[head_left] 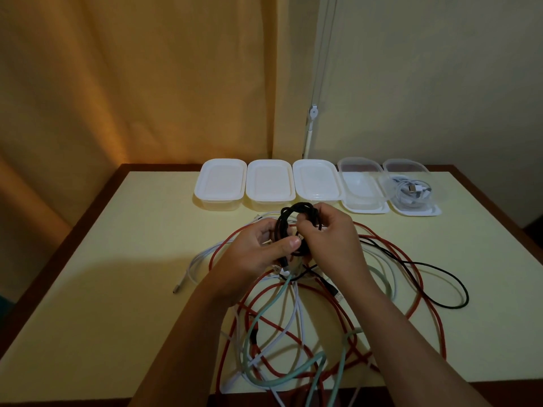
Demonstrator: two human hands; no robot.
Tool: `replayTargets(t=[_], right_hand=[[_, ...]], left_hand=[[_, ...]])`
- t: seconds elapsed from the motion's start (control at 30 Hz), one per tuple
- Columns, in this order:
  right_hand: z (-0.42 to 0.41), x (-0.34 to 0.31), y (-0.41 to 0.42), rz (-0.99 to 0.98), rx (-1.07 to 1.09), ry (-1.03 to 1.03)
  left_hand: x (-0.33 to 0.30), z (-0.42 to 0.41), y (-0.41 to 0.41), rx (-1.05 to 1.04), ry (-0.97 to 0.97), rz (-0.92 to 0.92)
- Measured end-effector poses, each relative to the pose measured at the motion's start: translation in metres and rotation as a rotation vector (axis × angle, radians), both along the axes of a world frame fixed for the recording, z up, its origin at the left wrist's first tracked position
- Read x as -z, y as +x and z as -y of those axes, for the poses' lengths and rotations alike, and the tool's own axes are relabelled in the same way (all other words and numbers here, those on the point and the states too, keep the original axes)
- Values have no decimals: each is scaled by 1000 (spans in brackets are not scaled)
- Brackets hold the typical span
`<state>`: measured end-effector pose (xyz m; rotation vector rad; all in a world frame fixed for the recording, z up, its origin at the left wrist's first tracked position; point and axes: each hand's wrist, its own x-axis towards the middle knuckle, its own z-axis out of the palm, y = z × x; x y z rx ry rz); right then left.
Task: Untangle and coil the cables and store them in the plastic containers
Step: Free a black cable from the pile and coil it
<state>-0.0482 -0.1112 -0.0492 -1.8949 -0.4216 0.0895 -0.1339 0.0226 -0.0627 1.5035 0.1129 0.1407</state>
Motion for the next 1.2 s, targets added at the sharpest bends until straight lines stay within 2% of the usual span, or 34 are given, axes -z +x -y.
replayTargets(t=[0.1,0.2,0.33,0.53,0.67,0.83,1.07,1.2], right_hand=[[0,1,3,-74,-77,19],[3,-1,6,-162,-161,47],[5,-5,9,-300,-242,203],[8,-1,8,-198,-312,93],[6,-2,5,-192,-263,191],[3,-3,4,-66,-215,210],[3,-2,4,22,-132,112],[7,-5,7,-7,-137,36]], left_hand=[[3,-4,0,-25,-29,4],[6,-7,3,-58,-151,8],[6,-10,5,-78,-331,8],[4,-10,5,-50,-441,-13],[1,-7,4,-3,-465,-6],[-3,-3,3,-15,-541,-38],[-3,-3,6,-185,-431,-30],[3,-5,5,-291,-221,4]])
